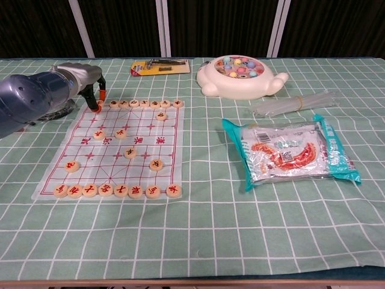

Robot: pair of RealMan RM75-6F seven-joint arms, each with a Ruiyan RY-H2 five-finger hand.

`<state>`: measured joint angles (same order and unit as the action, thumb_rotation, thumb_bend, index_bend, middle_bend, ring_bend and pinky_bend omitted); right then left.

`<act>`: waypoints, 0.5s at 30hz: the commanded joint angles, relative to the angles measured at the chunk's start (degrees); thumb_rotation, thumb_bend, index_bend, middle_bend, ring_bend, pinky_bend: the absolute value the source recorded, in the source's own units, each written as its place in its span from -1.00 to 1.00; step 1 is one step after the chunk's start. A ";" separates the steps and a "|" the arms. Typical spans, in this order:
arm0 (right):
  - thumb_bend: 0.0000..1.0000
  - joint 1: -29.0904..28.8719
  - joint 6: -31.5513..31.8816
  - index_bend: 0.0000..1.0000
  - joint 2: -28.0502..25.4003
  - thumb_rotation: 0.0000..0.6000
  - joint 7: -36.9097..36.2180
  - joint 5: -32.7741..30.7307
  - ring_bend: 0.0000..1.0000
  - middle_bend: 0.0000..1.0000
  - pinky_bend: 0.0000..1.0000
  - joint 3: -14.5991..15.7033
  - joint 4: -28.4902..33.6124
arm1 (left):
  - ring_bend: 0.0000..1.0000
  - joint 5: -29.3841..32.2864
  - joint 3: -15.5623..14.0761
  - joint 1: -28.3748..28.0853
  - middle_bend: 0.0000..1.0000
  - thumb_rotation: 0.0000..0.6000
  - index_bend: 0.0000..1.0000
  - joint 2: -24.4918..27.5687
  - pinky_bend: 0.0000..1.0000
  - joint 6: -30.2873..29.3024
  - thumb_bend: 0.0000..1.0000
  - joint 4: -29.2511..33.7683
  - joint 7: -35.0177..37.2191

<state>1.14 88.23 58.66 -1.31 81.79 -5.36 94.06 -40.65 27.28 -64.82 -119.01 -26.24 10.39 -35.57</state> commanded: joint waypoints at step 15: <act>-0.31 0.00 0.43 -1.00 0.34 1.00 -0.50 0.03 -1.00 -1.00 -1.00 -0.32 -0.34 | 0.78 -1.93 1.21 0.04 0.90 1.00 -0.03 -0.02 0.94 -0.34 -0.25 -0.07 0.98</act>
<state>1.14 88.66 59.00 -1.82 81.82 -5.67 93.73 -42.49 28.42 -64.72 -119.10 -26.48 10.23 -34.69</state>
